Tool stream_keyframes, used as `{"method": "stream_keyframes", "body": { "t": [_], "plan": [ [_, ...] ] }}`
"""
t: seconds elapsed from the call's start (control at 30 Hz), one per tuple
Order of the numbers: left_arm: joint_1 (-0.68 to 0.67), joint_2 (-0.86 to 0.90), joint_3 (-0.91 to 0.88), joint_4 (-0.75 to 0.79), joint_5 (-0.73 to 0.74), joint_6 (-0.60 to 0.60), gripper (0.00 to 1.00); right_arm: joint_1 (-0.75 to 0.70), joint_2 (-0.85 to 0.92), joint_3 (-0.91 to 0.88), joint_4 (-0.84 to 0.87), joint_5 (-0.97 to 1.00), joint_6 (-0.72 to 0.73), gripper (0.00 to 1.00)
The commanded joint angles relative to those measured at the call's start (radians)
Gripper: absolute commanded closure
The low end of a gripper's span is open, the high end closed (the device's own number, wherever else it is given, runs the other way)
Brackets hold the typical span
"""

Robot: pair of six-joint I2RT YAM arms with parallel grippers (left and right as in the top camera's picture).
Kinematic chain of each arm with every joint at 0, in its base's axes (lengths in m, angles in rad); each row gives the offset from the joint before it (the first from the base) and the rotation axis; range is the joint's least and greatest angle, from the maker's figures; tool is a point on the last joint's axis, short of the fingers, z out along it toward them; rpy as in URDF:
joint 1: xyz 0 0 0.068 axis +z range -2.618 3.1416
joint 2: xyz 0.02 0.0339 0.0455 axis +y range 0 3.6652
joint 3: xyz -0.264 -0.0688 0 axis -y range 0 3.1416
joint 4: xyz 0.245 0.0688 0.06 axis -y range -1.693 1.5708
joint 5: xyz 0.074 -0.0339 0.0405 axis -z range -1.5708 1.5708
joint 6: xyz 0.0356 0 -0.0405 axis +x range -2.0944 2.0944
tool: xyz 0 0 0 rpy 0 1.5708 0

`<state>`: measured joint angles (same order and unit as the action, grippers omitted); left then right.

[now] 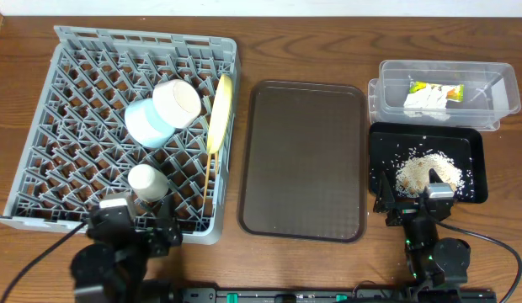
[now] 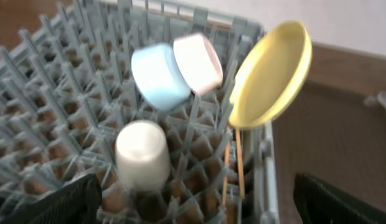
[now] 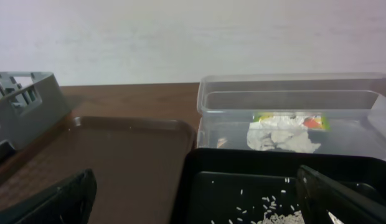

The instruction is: Sort waste into correct bins and load items into the dishwasher

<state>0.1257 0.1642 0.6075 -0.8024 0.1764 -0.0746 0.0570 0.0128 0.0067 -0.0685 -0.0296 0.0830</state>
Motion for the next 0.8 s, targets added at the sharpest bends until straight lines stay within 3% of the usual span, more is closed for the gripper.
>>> {"method": "stream_keyframes", "body": {
  "t": [0.0, 0.43, 0.77],
  "plan": [
    [-0.031, -0.108, -0.182, 0.149, -0.002, -0.065, 0.02, 0.009, 0.0, -0.001, -0.005, 0.003, -0.01, 0.01],
    [-0.14, -0.162, -0.593, 0.798, -0.02, -0.088, 0.02, 0.009, 0.0, -0.001, -0.004, 0.003, -0.01, 0.01],
    [-0.144, -0.16, -0.603, 0.744, -0.021, -0.061, 0.02, 0.009, 0.0, -0.001, -0.005, 0.003, -0.01, 0.01]
  ]
}}
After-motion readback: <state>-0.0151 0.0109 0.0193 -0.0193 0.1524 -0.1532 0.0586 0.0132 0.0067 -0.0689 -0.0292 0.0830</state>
